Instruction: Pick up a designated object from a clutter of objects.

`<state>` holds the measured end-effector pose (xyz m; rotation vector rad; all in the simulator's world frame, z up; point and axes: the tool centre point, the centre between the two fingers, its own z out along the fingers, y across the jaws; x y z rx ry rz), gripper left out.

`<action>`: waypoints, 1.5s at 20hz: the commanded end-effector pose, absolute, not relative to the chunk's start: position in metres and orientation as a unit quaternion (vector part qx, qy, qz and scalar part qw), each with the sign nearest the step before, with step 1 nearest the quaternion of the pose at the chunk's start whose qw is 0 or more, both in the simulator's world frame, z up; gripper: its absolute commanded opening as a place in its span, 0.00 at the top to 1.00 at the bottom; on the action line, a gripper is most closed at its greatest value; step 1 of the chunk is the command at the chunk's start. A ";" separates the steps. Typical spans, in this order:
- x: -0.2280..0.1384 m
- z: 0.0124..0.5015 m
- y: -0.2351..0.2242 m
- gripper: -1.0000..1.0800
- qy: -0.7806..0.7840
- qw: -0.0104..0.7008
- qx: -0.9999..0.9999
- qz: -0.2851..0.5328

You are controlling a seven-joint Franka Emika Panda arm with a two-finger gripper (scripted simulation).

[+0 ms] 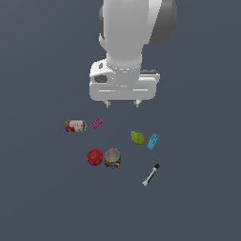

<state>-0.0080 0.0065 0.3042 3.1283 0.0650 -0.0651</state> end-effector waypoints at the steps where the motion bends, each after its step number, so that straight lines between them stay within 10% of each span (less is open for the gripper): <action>1: -0.008 0.304 0.007 0.04 0.021 0.006 1.000 -0.021; 30: 0.043 0.223 -0.013 0.04 -0.013 0.007 1.000 -0.016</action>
